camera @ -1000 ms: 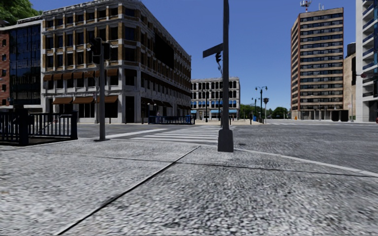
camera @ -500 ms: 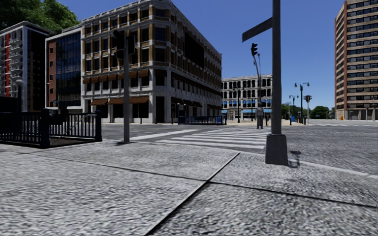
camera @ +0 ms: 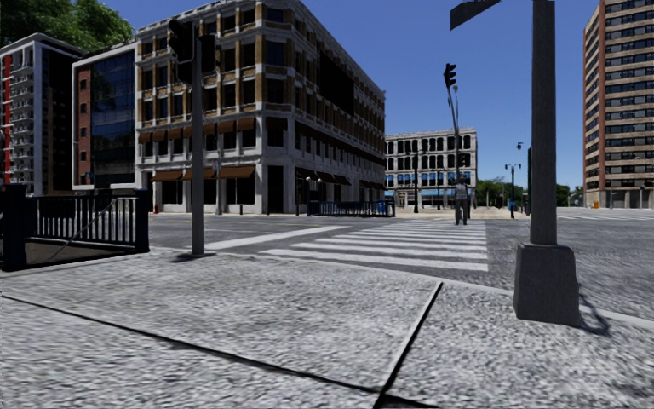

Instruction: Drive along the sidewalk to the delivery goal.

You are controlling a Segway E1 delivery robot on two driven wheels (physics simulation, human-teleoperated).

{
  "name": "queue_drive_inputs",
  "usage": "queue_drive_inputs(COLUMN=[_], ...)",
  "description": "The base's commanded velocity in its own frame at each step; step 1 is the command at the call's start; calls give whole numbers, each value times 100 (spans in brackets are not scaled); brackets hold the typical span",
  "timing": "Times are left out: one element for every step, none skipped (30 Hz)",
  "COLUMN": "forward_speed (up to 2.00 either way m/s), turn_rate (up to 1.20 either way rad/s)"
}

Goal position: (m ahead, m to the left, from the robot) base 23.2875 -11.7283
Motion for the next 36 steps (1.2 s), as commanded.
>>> queue_drive_inputs(forward_speed=[200,200,200,200,200,200,200,200,200,200,200,200,200,200,200,200,200,200,200,200,200,200,200,200,200,200,200,200,200,200,200,200,200,200,200,200], turn_rate=[0,0,0,0,0,-1,-1,-5,-9,-15,-23,-23,-27,-29,-29,-30,-30,-30,-15,0,0,0,0,0,0,0,0,0,-2,-2,-19,-34,-43,-46,-47,-47])
